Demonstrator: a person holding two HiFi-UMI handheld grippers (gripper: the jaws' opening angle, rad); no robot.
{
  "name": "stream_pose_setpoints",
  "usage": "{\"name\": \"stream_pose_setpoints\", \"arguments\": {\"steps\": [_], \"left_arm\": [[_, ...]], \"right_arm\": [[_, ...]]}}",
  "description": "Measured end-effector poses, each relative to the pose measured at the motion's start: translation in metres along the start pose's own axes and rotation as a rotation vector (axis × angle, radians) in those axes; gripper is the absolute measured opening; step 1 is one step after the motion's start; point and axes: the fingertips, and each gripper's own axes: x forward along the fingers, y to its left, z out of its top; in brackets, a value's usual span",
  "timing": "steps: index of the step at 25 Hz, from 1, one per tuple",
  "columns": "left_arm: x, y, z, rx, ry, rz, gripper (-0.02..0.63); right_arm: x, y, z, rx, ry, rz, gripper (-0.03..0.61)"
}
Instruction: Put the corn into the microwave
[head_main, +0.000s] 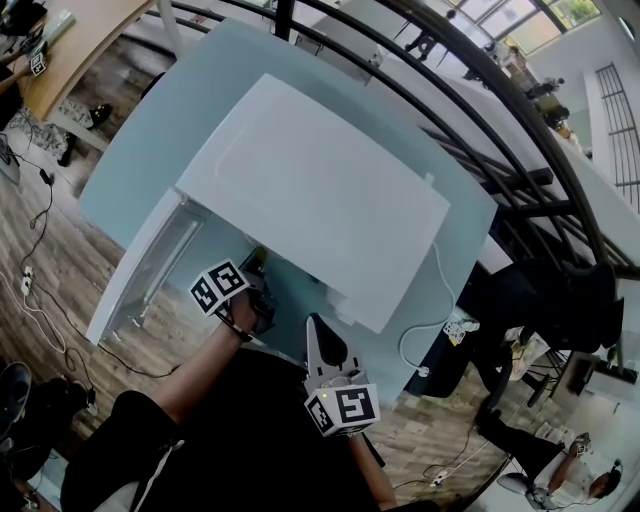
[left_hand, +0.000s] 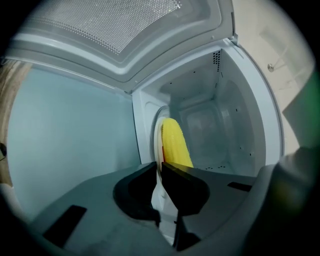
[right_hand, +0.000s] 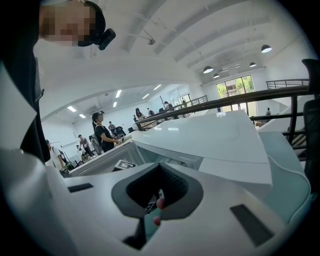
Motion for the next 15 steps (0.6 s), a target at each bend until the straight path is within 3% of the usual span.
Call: {"name": "stream_pose_setpoints", "arguments": {"steps": [9, 15], "left_arm": [[0.016, -0.001, 0.004, -0.002, -0.004, 0.011, 0.032], [0.019, -0.007, 0.006, 0.06, 0.0, 0.0, 0.034]], "right_arm": [[0.001, -0.003, -0.001, 0.003, 0.004, -0.009, 0.009], [-0.001, -0.004, 0.002, 0.008, -0.005, -0.02, 0.009]]}}
